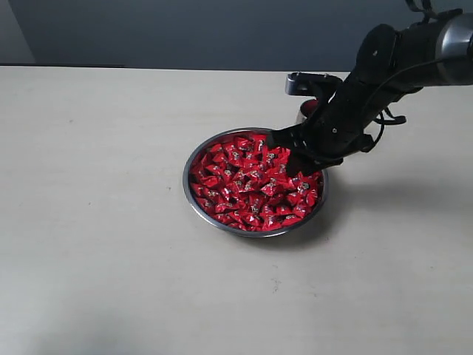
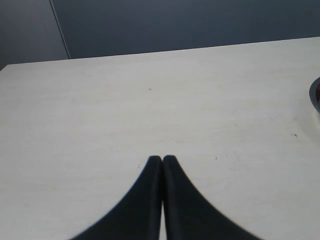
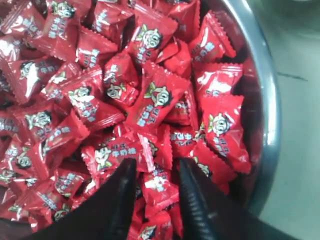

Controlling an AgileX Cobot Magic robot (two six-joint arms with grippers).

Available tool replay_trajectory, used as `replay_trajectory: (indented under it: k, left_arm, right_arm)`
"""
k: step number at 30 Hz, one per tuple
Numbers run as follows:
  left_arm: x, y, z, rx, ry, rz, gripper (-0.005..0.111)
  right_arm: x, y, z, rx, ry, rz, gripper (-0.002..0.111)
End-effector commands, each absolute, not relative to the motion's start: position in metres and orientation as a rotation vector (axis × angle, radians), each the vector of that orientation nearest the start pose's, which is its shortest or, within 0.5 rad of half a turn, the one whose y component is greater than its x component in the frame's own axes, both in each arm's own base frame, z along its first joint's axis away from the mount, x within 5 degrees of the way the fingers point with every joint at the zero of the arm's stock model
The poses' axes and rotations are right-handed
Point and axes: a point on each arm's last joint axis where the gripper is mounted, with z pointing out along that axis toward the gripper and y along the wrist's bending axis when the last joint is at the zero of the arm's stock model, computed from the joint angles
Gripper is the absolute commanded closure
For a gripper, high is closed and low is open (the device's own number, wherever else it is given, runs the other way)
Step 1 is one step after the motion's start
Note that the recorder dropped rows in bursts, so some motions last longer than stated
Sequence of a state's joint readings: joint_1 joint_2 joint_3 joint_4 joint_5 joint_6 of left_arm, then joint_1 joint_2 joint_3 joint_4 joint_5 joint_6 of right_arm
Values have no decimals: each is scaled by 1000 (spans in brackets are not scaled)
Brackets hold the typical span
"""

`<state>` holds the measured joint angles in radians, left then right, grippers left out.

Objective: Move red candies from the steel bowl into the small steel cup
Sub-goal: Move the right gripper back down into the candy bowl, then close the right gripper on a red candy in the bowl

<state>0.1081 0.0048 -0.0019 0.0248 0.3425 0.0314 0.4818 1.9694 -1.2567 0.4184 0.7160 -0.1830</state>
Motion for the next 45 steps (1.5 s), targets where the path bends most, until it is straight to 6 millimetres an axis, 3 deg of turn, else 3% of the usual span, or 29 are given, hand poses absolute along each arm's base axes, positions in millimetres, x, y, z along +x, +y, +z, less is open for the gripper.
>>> replay_trajectory:
  k: [1, 5, 14, 20, 23, 31, 37, 45]
  left_arm:
    - [53, 7, 183, -54, 1819, 123, 106]
    - [53, 7, 183, -54, 1819, 123, 106]
    - [53, 7, 183, -54, 1819, 123, 106]
    - [53, 7, 183, -54, 1819, 123, 106]
    - [53, 7, 183, -54, 1819, 123, 106]
    - [53, 7, 183, -54, 1819, 123, 106]
    - [53, 7, 183, -54, 1819, 123, 106]
    - [53, 7, 183, -54, 1819, 123, 106]
  right_arm:
    - [332, 203, 145, -479, 2887, 549, 62]
    - [335, 207, 148, -389, 2862, 618, 66]
    - [350, 216, 175, -441, 2818, 629, 66]
    - [354, 220, 194, -489, 2851, 350, 66]
    - [350, 233, 201, -529, 2826, 278, 66]
    - [359, 245, 161, -425, 3003, 223, 66]
    - [362, 248, 148, -410, 3001, 239, 66]
    - [363, 251, 145, -385, 2991, 274, 66]
